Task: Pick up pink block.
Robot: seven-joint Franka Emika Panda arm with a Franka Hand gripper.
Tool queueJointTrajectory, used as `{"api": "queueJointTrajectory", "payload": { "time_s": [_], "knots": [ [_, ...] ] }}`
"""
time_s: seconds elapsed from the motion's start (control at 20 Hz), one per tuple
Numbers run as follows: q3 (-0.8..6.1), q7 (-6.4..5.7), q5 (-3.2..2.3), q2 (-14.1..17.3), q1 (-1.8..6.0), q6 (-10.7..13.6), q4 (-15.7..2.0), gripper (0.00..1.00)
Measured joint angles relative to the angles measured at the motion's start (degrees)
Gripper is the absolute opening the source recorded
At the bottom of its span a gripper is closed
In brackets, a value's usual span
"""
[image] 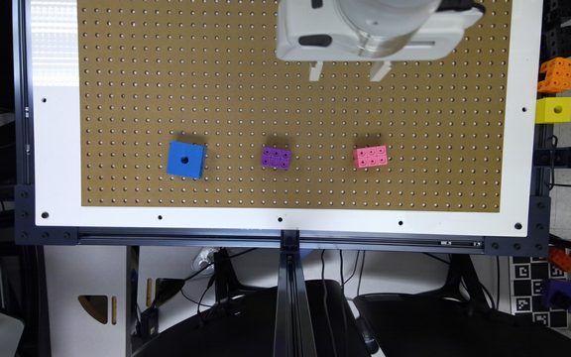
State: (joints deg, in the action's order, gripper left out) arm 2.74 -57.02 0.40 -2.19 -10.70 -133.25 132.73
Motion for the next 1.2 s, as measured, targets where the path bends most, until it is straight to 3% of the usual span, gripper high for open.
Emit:
{"api": "queueJointTrajectory", "payload": {
  "time_s": [0.2,0.35,1.0,1.2],
  "knots": [
    [1.29,-2.11,0.01,5.7,-0.99,0.0,-5.76,1.0],
    [1.48,-2.33,0.01,8.2,-1.0,0.0,-8.26,1.0],
    [1.48,-2.34,0.01,8.8,-0.85,0.0,-9.59,1.0],
    [1.48,-2.34,0.01,10.5,-0.9,0.0,-11.8,1.0]
  ]
}}
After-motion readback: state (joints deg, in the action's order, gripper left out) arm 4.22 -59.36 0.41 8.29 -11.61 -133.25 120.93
